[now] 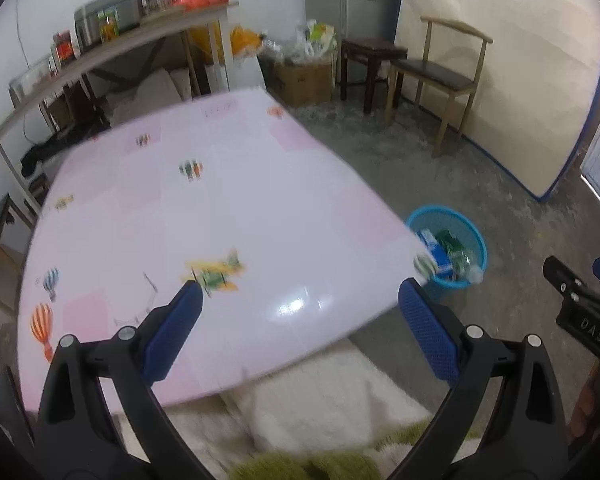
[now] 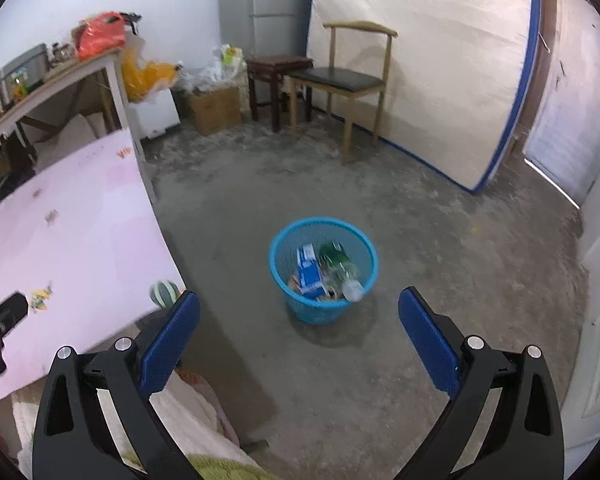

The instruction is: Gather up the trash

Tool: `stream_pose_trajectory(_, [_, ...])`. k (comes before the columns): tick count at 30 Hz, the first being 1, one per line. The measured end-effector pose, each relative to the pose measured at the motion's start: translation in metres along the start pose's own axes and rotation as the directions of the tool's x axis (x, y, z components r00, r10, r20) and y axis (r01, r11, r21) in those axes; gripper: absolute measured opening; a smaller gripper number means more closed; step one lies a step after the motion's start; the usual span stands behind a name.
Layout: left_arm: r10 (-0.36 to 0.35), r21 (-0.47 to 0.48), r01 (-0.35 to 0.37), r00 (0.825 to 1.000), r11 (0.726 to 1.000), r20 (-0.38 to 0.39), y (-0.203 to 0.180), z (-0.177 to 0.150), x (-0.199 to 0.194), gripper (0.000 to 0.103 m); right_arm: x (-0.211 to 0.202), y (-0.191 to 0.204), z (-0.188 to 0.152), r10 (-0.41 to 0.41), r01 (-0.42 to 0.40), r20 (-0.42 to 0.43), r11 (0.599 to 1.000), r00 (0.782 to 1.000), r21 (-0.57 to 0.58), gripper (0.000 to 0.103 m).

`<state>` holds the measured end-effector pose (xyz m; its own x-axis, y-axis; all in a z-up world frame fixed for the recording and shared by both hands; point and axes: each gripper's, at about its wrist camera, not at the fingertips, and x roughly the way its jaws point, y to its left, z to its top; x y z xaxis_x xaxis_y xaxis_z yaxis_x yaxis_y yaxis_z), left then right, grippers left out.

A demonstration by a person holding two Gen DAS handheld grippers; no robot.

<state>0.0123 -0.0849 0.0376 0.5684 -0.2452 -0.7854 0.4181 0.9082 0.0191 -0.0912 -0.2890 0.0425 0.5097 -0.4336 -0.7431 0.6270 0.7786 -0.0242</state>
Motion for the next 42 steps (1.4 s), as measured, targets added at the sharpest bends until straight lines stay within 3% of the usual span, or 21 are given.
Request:
stream_pose_trajectory(6, [0.043, 0.013, -0.042, 0.996, 0.999, -0.079, -0.002, -0.022, 0.014, 0.095, 0.005, 0.001, -0.015, -0.051, 0.050, -0.059, 0.999, 0.997, -0.010, 0.097])
stream_pose_trajectory(19, [0.109, -0.023, -0.111, 0.992, 0.994, -0.059, 0.005, -0.020, 0.005, 0.095, 0.006, -0.002, -0.017, -0.084, 0.084, -0.059, 0.997, 0.995, -0.002, 0.097])
stream_pose_trajectory(29, [0.107, -0.039, -0.110, 0.992, 0.993, -0.070, 0.009, -0.019, 0.007, 0.095, 0.005, -0.007, -0.015, -0.079, 0.081, -0.059, 0.997, 0.995, 0.020, 0.097])
stream_pose_trajectory(42, [0.053, -0.045, -0.057, 0.996, 0.997, -0.072, 0.003, -0.018, 0.006, 0.095, 0.006, -0.007, -0.015, -0.075, 0.077, -0.054, 0.997, 0.996, 0.023, 0.097])
